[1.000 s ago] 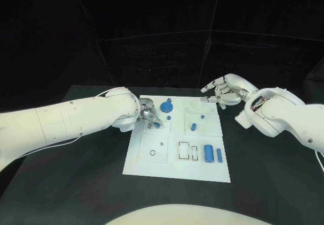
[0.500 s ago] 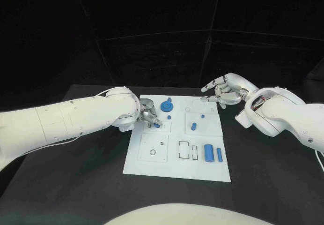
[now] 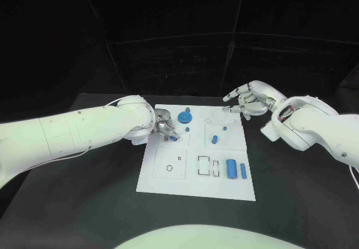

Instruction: Assemble the parts on the task board

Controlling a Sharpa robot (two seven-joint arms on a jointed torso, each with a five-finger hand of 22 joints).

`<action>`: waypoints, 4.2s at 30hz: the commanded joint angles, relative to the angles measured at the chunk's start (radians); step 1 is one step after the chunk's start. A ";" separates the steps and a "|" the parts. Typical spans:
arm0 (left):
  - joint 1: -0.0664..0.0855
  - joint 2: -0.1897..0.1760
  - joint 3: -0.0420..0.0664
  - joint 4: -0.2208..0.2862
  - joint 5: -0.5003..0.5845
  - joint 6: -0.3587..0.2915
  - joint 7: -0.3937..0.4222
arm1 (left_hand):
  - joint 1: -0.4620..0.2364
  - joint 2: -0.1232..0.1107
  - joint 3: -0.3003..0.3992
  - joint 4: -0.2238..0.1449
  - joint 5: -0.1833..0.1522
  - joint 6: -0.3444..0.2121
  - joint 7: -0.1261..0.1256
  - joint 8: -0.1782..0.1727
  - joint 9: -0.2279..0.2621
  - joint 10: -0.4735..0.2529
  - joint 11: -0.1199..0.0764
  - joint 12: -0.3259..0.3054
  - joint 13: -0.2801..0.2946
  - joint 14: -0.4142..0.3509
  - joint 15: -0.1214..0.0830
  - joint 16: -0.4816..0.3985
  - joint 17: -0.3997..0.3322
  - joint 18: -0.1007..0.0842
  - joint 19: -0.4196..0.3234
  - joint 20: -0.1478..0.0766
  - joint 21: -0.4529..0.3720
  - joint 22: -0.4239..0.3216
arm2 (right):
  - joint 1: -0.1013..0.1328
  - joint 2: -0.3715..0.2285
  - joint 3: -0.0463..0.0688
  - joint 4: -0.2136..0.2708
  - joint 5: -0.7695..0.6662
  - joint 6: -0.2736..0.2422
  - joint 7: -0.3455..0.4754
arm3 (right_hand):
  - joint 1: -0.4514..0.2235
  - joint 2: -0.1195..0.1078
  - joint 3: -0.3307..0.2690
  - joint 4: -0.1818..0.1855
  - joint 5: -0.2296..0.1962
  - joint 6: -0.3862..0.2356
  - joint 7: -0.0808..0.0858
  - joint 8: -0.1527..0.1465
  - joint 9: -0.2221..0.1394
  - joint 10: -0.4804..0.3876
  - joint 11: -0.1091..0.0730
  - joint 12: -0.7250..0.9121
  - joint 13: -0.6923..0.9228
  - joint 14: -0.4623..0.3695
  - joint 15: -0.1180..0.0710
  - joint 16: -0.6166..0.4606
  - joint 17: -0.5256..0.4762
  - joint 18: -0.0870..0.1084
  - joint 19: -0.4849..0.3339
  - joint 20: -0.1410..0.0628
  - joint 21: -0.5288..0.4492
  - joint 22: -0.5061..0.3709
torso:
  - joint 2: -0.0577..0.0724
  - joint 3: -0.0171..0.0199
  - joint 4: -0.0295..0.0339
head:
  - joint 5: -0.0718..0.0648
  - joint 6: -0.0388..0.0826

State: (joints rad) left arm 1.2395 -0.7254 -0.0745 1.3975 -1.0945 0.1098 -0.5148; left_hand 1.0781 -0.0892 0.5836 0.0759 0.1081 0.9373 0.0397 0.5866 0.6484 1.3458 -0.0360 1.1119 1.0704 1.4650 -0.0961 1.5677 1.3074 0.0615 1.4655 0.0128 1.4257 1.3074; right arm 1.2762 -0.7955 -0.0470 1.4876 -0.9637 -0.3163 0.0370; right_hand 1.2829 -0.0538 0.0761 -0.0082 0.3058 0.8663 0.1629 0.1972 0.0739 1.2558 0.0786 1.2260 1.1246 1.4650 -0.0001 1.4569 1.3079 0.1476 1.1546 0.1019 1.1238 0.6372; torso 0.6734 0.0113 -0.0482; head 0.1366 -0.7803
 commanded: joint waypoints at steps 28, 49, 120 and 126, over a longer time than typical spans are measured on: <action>0.000 0.030 -0.001 -0.021 -0.007 0.028 -0.001 | -0.136 0.008 0.025 -0.052 -0.004 0.045 -0.020 0.011 -0.008 0.028 -0.013 0.045 0.035 0.106 -0.009 0.003 0.263 -0.016 0.032 -0.008 0.004 0.050 | 0.002 0.001 0.001 0.001 0.002 0.006 0.003 | 0.009 0.002 -0.007 0.005 0.014 0.000 -0.003 0.010 -0.002 0.000 -0.007 -0.006 -0.003 0.048 -0.007 -0.007 0.002 0.015 -0.003 -0.003 -0.009 -0.007 | 0.000 0.0004 -0.0002 | -0.004 -0.004; 0.001 0.033 -0.001 -0.029 -0.007 0.035 0.000 | -0.187 0.021 -0.002 -0.015 -0.002 0.065 -0.023 0.007 -0.030 0.039 -0.015 0.060 0.049 0.106 -0.010 0.003 0.263 -0.019 0.038 -0.009 0.015 0.068 | 0.002 0.003 0.001 -0.001 0.002 0.006 0.005 | 0.005 0.004 -0.009 0.009 0.022 -0.002 -0.003 0.013 -0.002 -0.001 -0.007 -0.006 -0.004 0.048 -0.007 -0.008 0.002 0.015 -0.002 -0.003 -0.011 -0.009 | 0.000 0.0004 0.0006 | -0.006 -0.009; 0.041 -0.006 0.063 -0.008 -0.007 0.058 0.001 | -0.217 -0.028 -0.366 0.112 -0.061 0.055 -0.017 0.009 -0.128 0.011 -0.011 -0.001 -0.008 0.106 -0.010 0.003 0.263 -0.007 0.015 -0.011 -0.033 0.018 | 0.002 0.006 0.001 -0.015 0.002 0.004 0.010 | -0.007 0.005 -0.016 0.021 0.035 -0.006 -0.003 0.019 -0.003 -0.002 -0.007 -0.007 -0.009 0.049 -0.007 -0.009 0.001 0.015 -0.002 -0.003 -0.017 -0.016 | 0.000 0.0002 0.0004 | -0.011 -0.001; 0.107 -0.011 0.077 -0.058 -0.007 0.179 0.002 | -0.147 -0.002 -0.415 0.108 -0.059 -0.024 0.018 -0.041 -0.161 -0.034 0.019 -0.055 -0.069 0.106 0.014 0.003 0.263 0.004 -0.008 0.008 -0.079 -0.036 | 0.002 0.008 0.001 -0.019 0.002 0.004 0.010 | -0.007 0.005 -0.016 0.021 0.035 -0.007 -0.003 0.019 -0.004 -0.003 -0.007 -0.007 -0.009 0.049 -0.007 -0.009 0.001 0.015 -0.002 -0.003 -0.017 -0.016 | 0.000 0.0011 -0.0012 | -0.006 0.004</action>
State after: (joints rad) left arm 1.3391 -0.7373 0.0011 1.3500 -1.0998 0.1969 -0.5166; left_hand 0.9234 -0.0926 0.1730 0.1843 0.0503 0.9210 0.0558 0.5499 0.4908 1.3161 -0.0176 1.0601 1.0041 1.4666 -0.0901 1.5677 1.3074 0.0539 1.4566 0.0142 1.3495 1.2733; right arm 1.2761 -0.7890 -0.0470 1.4687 -0.9638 -0.3141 0.0386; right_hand 1.2829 -0.0538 0.0597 0.0083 0.3350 0.8663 0.1629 0.2130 0.0715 1.2558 0.0786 1.2224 1.1170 1.4650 -0.0001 1.4523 1.3073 0.1476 1.1546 0.1019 1.1103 0.6219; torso 0.6729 0.0115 -0.0474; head 0.1285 -0.7772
